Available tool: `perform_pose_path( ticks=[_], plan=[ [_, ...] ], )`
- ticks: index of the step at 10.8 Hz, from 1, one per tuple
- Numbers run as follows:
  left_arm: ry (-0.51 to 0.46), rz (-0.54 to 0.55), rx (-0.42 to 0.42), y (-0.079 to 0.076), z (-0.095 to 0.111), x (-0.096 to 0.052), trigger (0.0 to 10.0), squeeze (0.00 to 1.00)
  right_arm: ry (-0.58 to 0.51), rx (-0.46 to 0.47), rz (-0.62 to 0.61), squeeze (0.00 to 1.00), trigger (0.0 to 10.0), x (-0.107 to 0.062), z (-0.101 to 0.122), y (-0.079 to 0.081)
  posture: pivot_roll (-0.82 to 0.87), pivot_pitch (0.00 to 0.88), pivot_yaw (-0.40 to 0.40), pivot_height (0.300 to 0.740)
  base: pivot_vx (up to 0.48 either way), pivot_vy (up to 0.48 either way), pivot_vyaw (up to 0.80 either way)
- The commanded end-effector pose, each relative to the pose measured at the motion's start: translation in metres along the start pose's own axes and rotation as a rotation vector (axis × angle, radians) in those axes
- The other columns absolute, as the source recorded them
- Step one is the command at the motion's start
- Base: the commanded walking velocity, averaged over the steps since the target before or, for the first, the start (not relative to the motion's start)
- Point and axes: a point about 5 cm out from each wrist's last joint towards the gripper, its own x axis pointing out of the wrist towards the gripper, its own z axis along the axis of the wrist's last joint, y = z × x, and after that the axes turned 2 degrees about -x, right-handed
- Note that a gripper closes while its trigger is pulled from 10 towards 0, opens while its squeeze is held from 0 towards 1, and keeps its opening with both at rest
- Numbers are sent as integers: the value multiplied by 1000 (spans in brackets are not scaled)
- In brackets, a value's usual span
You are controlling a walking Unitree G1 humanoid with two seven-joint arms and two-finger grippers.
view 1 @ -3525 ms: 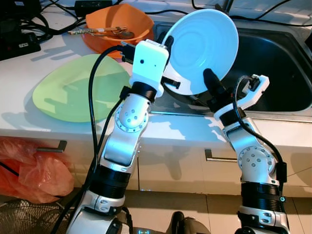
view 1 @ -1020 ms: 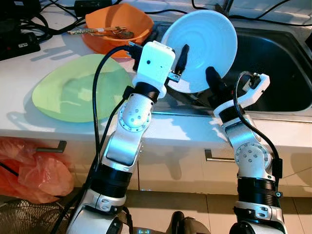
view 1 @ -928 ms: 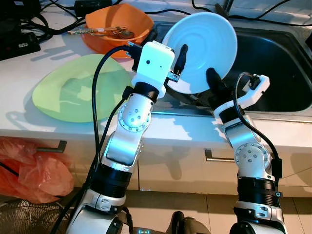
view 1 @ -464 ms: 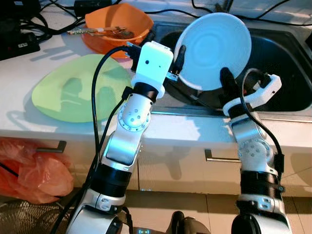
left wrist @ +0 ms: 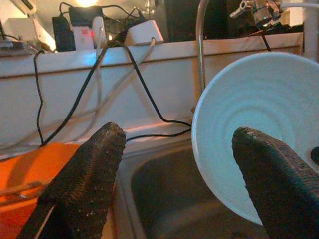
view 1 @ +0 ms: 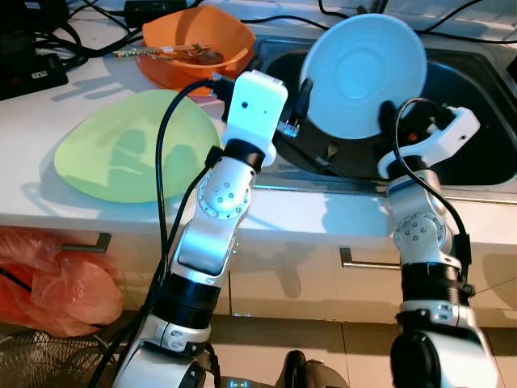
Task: Kitchen organization
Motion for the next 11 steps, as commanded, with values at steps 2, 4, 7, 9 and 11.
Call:
perform_pose_path(
  ticks=[2,4,7,9,11],
  plan=[
    [31,11,-31,-1,-7,-3,10000,0,-77,-78,8,0,0,8,18,2,157,165,-41,740,0,0,0],
    [101,38,-72,2,-27,-12,10000,0,-91,-217,-7,0,10000,12,24,-3,158,166,-44,740,0,0,0],
    [150,57,-127,3,-43,-24,10000,0,-110,-354,-6,0,10000,11,23,-9,157,166,-45,740,0,0,0],
    [155,44,-107,1,-45,-26,10000,0,-97,-433,-9,0,10000,8,15,-16,159,162,-43,740,0,0,0],
    [159,37,-110,0,-47,-29,10000,0,-88,-514,-22,0,10000,3,8,-23,159,157,-39,740,0,0,0]
  ],
)
